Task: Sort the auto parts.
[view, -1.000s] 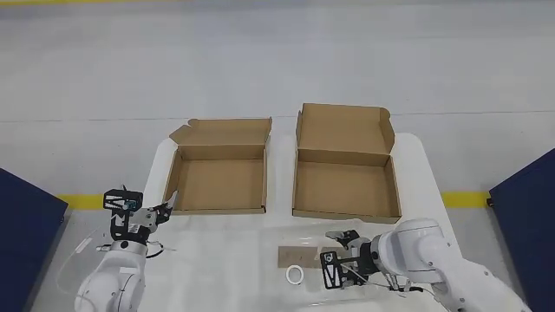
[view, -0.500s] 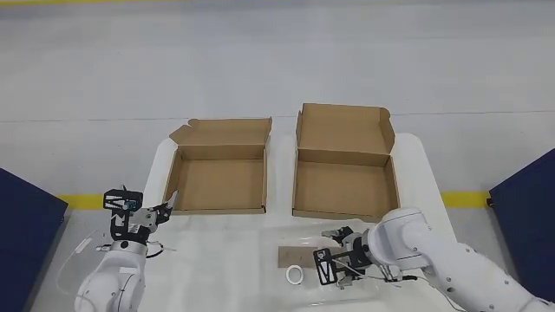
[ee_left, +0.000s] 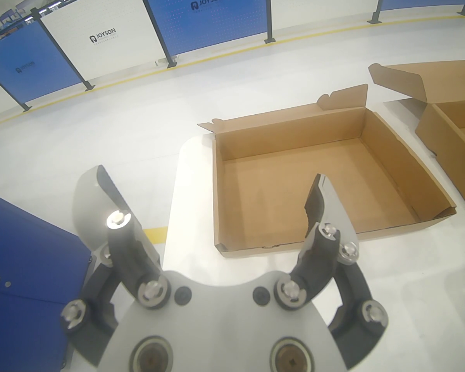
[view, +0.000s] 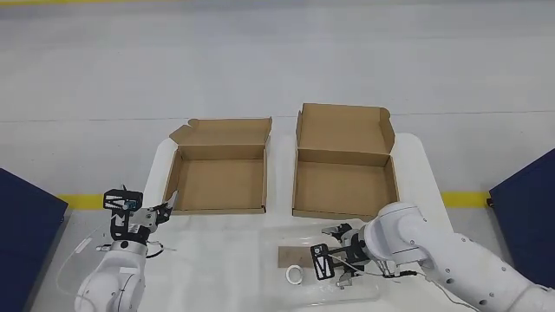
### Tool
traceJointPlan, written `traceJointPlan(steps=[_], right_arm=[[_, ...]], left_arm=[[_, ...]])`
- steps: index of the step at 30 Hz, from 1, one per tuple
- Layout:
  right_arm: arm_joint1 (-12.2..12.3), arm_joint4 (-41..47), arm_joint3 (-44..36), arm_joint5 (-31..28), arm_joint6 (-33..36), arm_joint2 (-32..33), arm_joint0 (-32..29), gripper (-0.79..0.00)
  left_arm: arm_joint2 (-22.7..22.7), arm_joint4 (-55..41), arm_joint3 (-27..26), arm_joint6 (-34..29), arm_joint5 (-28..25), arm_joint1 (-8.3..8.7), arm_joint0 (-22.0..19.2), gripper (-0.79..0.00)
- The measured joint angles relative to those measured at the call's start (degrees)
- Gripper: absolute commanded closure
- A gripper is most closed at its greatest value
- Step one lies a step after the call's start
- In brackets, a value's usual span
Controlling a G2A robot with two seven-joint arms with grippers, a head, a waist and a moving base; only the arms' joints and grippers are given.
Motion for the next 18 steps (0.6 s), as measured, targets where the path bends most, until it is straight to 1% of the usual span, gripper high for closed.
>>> traceJointPlan(steps=[5,8,11,18], right_arm=[[0.0,-0.3,-1.2,2.5,2.4,-0.8,0.3,-0.785],[0.3,0.2,-1.5,4.5,4.5,-4.2,2.3,-0.785],[0.5,2.4,-1.3,6.6,6.7,-9.1,6.0,-0.785],[0.2,12.2,0.0,12.8,12.8,-21.9,18.0,-0.785]], left_arm=[[0.0,0.0,0.0,0.0,0.0,0.00,0.0,-0.785],[0.0,0.0,0.0,0.0,0.0,0.00,0.0,-0.785],[0.0,0.0,0.0,0.0,0.0,0.00,0.0,-0.785],[0.0,0.0,0.0,0.0,0.0,0.00,0.0,-0.785]])
